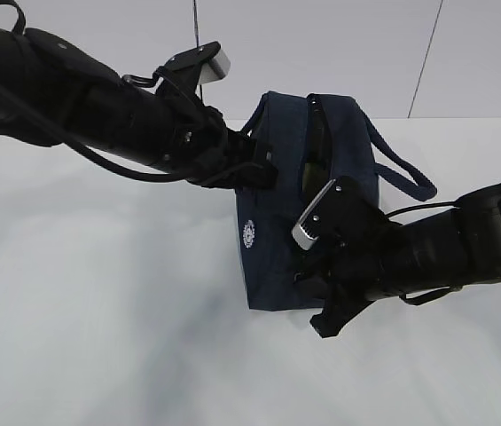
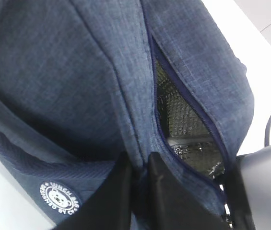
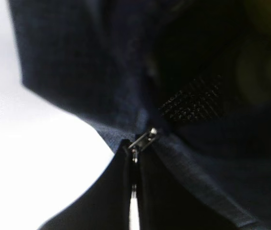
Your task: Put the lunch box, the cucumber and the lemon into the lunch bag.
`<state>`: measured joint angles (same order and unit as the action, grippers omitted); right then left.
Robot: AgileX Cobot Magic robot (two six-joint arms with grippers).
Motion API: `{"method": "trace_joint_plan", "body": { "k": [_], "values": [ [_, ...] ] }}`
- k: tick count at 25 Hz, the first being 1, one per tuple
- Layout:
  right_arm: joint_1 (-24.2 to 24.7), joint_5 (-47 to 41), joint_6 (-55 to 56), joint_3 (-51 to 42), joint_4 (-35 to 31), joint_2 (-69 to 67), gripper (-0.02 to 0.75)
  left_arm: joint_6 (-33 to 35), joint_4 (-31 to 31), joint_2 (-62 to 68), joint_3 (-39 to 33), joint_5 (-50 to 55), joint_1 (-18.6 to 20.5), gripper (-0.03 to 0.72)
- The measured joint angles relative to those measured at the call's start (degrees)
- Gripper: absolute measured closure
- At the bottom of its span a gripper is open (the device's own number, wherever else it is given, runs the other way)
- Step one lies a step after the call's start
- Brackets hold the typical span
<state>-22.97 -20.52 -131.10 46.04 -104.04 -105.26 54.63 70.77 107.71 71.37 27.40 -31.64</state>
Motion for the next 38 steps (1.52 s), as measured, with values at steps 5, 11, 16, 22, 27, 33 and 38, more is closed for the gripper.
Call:
{"method": "trace_joint_plan", "body": {
  "k": [5, 11, 16, 22, 27, 33, 38],
  "values": [
    [0.0, 0.5, 0.0, 0.0, 0.0, 0.0, 0.738, 0.0, 0.0, 0.0, 0.0, 0.0, 0.0, 0.659],
    [0.0, 0.7, 0.1, 0.0, 0.0, -0.1, 0.738, 0.0, 0.0, 0.0, 0.0, 0.0, 0.0, 0.659],
    [0.0, 0.7, 3.1, -0.2, 0.0, 0.3, 0.738, 0.0, 0.0, 0.0, 0.0, 0.0, 0.0, 0.659],
    [0.0, 0.8, 4.3, -2.3, 0.0, 2.3, 0.738, 0.0, 0.0, 0.0, 0.0, 0.0, 0.0, 0.659],
    [0.0, 0.9, 5.3, -4.2, 0.0, 3.7, 0.738, 0.0, 0.0, 0.0, 0.0, 0.1, 0.0, 0.659],
    [0.0, 0.9, 5.5, -4.4, 0.0, 6.0, 0.738, 0.0, 0.0, 0.0, 0.0, 0.1, 0.0, 0.659],
    [0.0, 0.9, 8.1, -4.5, 1.0, 7.1, 0.738, 0.0, 0.0, 0.0, 0.0, 0.1, 0.0, 0.658]
  ]
}}
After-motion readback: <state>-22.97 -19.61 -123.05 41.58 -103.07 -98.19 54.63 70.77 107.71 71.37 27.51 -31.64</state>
